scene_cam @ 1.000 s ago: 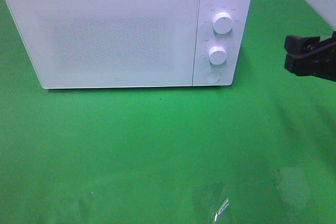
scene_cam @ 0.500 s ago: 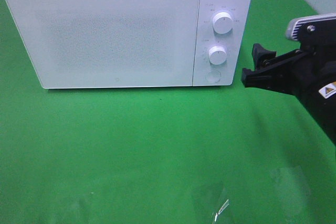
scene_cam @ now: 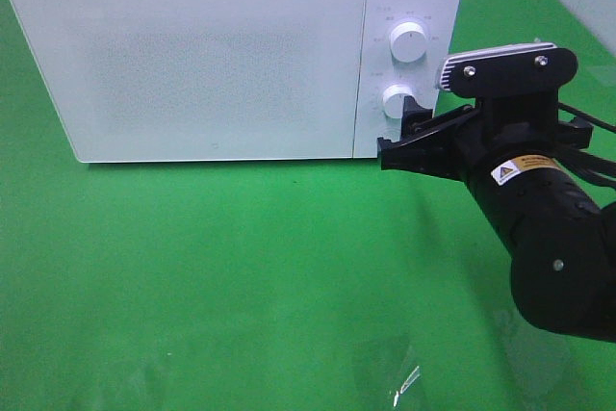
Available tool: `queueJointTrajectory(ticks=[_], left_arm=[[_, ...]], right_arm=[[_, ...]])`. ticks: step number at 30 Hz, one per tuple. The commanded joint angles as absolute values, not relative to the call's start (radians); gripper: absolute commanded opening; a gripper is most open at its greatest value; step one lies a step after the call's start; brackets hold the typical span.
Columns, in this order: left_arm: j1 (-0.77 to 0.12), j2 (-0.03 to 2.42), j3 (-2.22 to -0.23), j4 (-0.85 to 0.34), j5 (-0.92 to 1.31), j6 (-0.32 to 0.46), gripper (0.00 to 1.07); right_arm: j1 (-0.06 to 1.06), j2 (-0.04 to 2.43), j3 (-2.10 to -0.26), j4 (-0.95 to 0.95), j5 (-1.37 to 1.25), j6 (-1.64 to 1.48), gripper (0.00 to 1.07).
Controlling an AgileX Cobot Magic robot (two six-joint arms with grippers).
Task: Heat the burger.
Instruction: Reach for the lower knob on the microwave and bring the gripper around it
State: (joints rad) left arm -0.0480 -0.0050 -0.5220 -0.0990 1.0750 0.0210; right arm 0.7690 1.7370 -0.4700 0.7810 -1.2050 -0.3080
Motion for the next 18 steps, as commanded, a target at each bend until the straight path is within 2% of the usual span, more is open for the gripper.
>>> queueJointTrajectory(ticks=[1, 18], left_arm=[[-0.046, -0.028, -0.517, -0.105, 1.071, 0.024, 1.01], [-0.046, -0.028, -0.517, -0.105, 1.071, 0.024, 1.01]], right_arm=[[0.771, 1.756, -0.496, 0.777, -1.223, -0.309, 0.75], [0.721, 1.956, -0.669, 0.736, -1.215, -0.249, 0.75]])
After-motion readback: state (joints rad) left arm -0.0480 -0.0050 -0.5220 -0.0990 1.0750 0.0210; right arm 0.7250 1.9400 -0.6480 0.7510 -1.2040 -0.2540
